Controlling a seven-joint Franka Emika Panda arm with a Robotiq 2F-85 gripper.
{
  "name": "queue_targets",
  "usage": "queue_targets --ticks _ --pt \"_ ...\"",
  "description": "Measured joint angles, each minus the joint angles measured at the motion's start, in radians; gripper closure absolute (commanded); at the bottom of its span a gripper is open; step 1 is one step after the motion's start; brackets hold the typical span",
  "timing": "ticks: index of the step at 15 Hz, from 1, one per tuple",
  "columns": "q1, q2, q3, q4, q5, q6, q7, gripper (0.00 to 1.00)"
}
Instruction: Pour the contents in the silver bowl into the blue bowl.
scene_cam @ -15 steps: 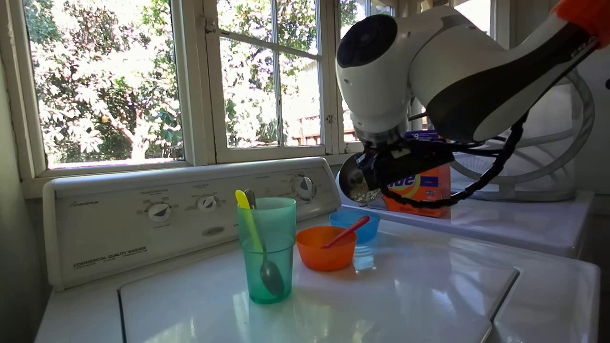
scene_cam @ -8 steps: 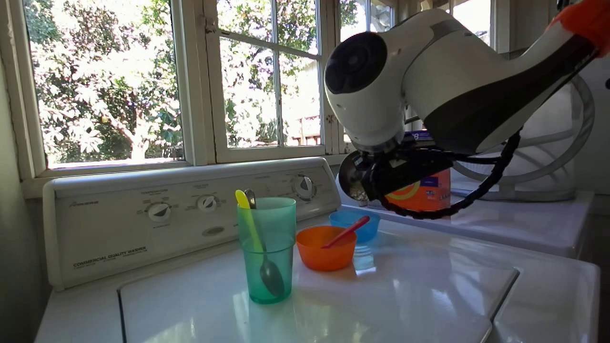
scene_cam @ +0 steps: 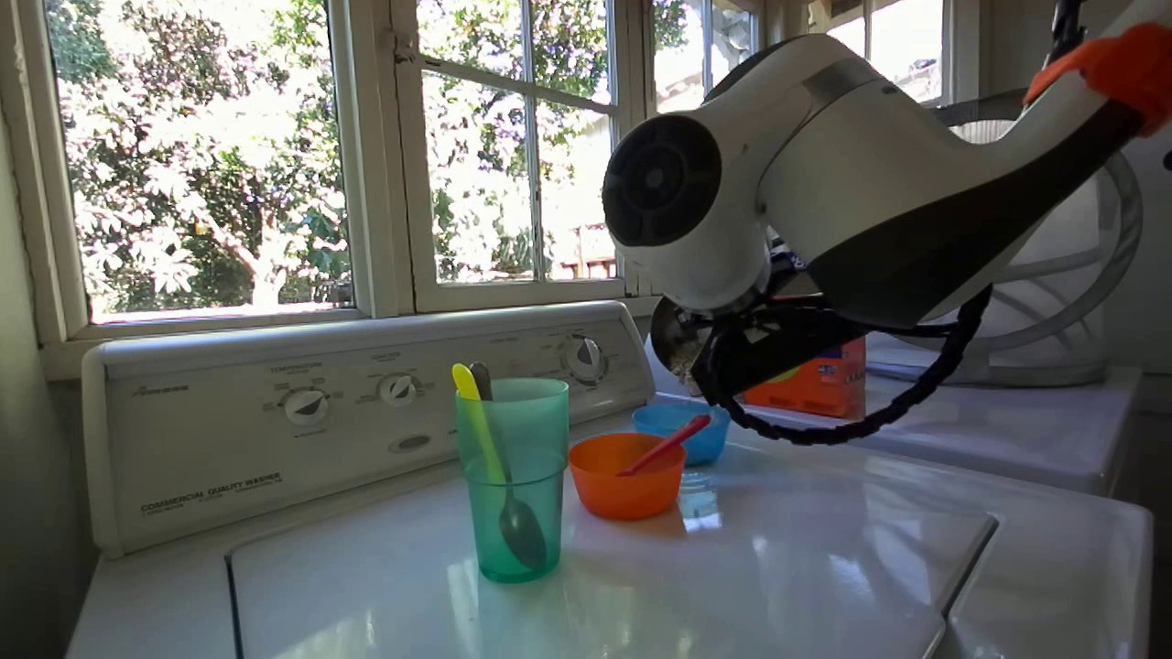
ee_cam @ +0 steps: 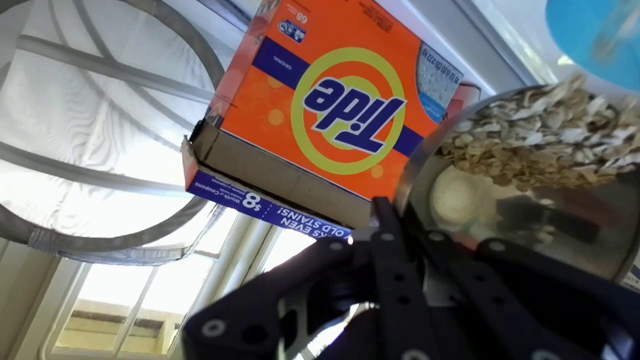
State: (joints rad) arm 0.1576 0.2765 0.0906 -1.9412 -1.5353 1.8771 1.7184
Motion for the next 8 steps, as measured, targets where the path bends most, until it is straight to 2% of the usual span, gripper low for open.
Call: queue_targets --ticks 8 --pt "0.007 0.036 0.012 0.006 -0.065 -0.088 0.027 0.99"
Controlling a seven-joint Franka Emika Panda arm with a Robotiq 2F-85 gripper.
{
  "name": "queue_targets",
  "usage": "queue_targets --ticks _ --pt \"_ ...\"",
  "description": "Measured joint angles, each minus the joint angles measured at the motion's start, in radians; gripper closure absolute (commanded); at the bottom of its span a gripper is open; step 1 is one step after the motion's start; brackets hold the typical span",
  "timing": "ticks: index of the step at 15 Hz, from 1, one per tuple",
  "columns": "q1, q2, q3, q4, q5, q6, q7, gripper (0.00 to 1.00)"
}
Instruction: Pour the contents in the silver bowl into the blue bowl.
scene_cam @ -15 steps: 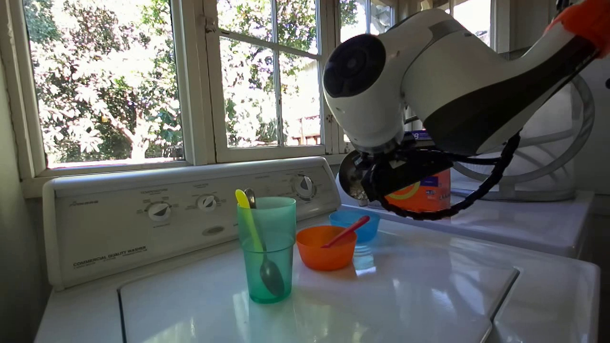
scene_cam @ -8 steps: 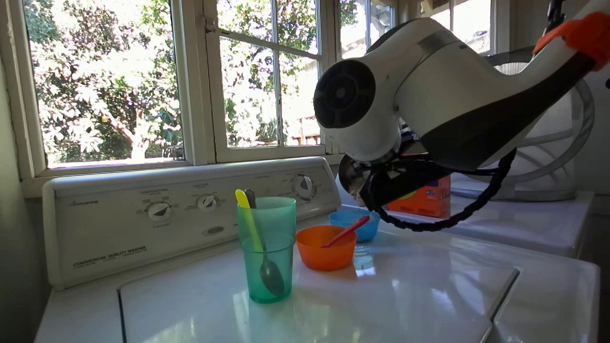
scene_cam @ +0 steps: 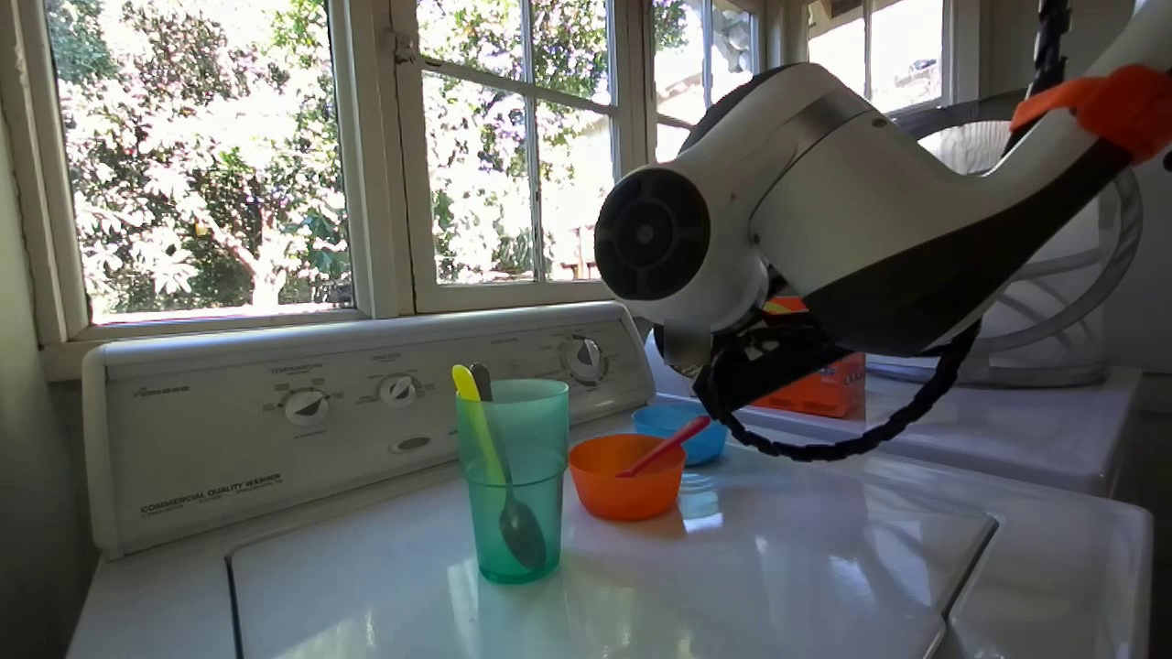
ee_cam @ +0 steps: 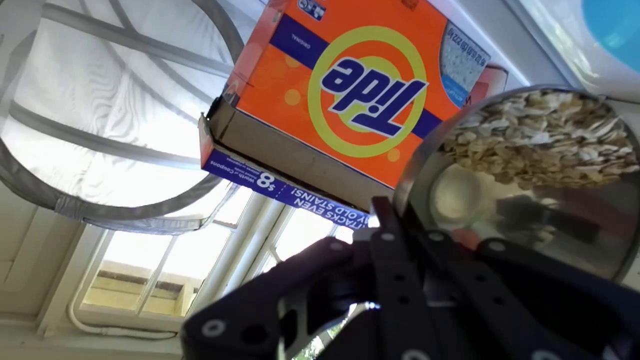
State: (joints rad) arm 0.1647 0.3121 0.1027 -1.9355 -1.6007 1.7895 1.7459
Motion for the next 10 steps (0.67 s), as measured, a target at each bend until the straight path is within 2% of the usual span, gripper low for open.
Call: queue_targets --ticks 10 --pt "0.029 0.042 0.026 -0.001 -0.115 -0.139 0.007 0.99"
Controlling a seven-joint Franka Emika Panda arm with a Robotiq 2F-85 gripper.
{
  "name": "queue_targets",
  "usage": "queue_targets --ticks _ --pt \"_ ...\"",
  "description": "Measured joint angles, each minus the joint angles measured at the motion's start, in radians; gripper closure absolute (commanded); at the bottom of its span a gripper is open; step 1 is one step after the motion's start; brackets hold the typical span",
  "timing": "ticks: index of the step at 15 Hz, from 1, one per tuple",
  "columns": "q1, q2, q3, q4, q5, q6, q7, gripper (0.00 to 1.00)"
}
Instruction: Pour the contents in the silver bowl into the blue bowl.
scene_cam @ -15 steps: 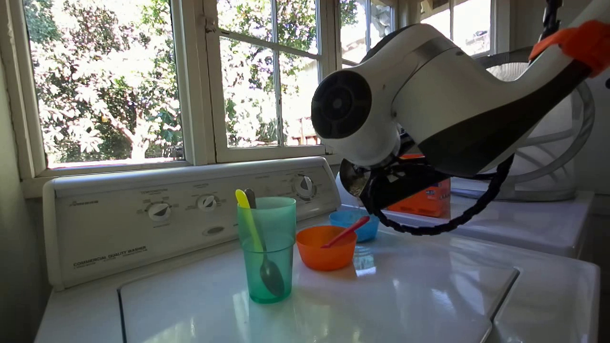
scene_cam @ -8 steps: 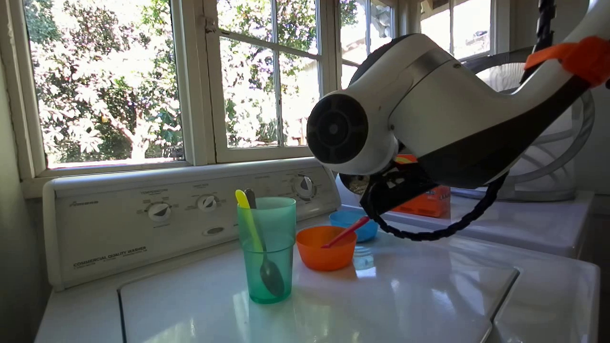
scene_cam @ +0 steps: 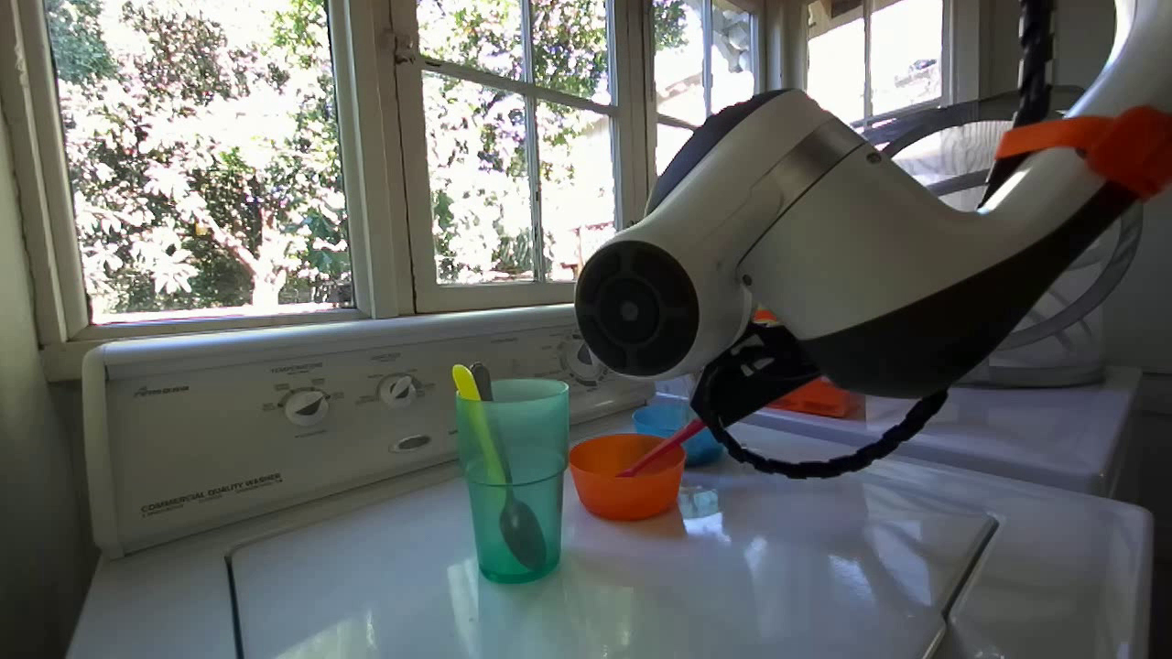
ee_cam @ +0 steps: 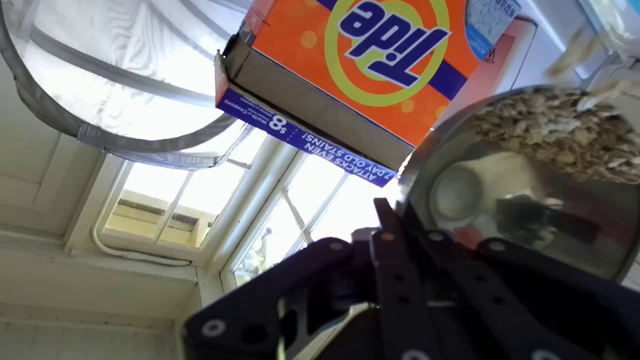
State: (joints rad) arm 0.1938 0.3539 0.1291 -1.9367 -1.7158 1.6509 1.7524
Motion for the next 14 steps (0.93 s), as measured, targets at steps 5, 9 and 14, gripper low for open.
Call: queue_targets --ticks 5,9,14 --pt "0.000 0.024 0.003 0.002 -0.031 -0.011 0.000 0.99" --pt "0.002 0.046 0.007 0.021 -0.058 -0.013 -0.004 0.99" --pt "0.003 0.080 0.008 0.043 -0.067 -0.013 -0.007 0.99"
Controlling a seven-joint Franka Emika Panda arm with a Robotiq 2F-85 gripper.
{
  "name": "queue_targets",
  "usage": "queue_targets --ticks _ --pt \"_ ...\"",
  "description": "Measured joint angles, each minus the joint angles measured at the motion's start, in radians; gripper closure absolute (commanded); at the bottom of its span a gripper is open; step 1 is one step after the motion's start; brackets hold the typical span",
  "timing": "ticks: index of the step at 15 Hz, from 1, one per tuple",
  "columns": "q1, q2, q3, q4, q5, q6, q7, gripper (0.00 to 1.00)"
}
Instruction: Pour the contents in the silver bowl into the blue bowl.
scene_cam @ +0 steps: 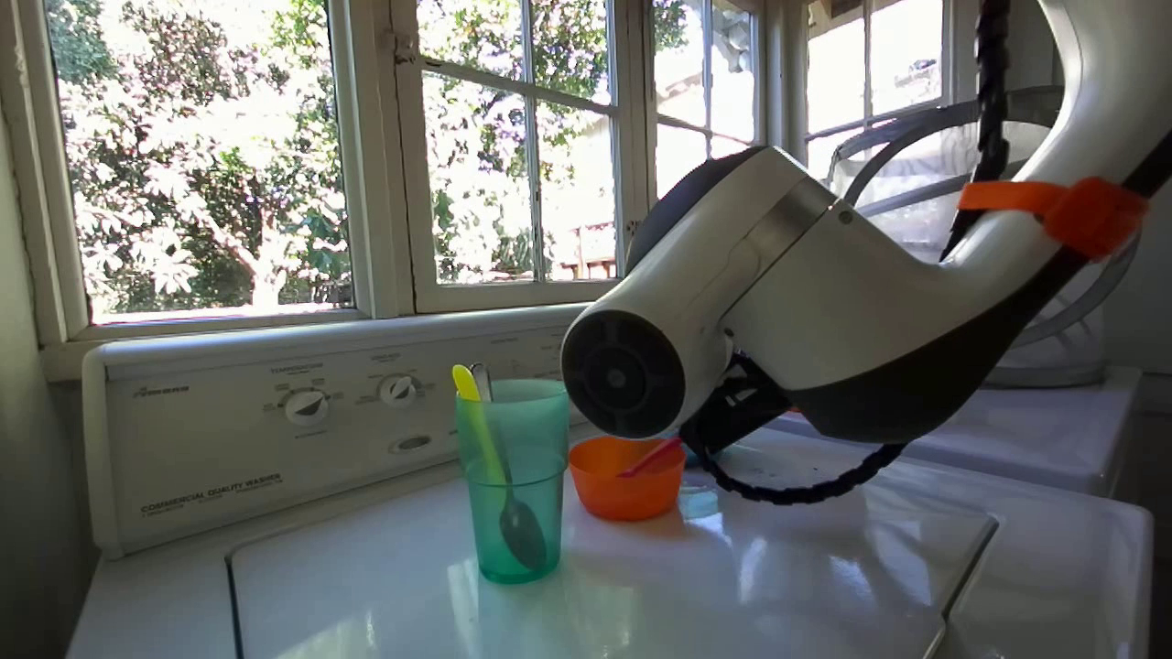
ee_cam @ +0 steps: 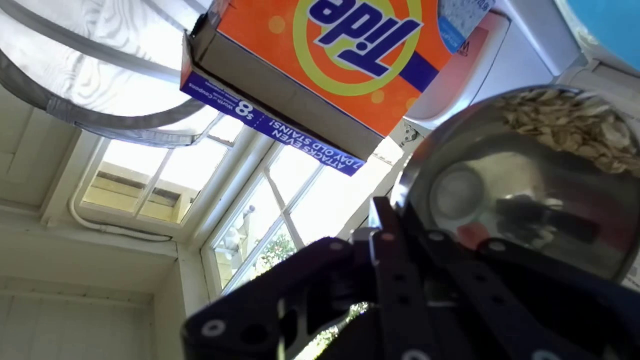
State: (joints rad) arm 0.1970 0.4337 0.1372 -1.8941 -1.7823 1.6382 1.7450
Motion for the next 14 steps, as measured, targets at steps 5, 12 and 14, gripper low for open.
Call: queue_targets --ticks 5,12,14 --pt "0.003 0.037 0.001 0.011 0.000 -0.008 0.000 0.99" --pt "0.034 0.075 0.011 0.011 -0.017 -0.115 0.036 0.96" --pt "0.033 0.075 0.014 0.011 -0.017 -0.115 0.036 0.96"
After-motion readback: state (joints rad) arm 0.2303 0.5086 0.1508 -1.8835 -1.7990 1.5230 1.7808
